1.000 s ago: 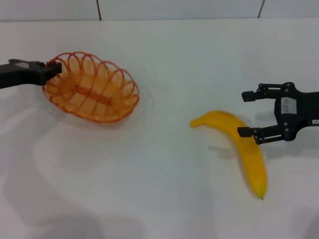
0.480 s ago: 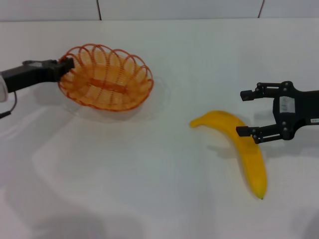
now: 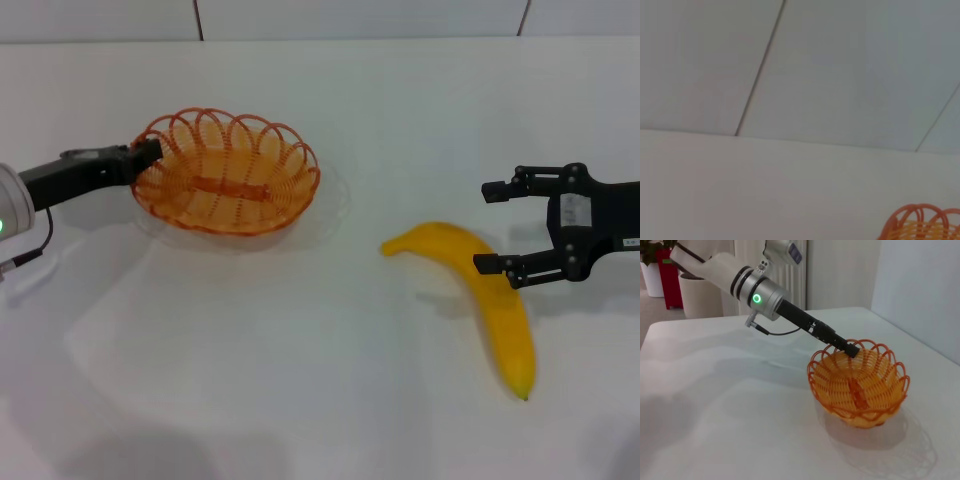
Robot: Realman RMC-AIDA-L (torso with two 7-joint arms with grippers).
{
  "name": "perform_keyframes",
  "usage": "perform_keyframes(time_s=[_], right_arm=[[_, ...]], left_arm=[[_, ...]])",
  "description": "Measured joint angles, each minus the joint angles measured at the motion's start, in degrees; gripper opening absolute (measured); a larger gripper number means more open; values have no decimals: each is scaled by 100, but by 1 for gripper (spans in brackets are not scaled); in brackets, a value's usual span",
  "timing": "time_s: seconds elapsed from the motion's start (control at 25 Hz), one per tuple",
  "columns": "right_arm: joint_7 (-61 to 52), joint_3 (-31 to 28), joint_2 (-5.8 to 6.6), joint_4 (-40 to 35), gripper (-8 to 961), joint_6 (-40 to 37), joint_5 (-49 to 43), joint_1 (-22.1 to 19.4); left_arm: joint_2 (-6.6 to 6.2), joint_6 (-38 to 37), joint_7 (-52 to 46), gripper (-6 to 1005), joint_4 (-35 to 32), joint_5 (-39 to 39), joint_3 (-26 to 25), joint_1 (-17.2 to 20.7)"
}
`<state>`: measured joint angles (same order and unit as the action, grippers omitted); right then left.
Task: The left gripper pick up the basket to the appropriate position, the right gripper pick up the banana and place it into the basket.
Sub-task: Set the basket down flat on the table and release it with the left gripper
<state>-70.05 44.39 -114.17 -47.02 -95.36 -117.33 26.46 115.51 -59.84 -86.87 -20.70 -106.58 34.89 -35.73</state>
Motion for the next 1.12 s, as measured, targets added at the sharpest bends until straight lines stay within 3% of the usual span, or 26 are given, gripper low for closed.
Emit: perform_keyframes(time_s=[0.36,1.12], right_arm=[[0,0,-5,0,879,0,0,19],[-79,-33,-9,79,880,-52,-150,140]], left_arm=[[70,51,113,107,180,286,-33,67],[77,87,163,111,304,221,13,-61]])
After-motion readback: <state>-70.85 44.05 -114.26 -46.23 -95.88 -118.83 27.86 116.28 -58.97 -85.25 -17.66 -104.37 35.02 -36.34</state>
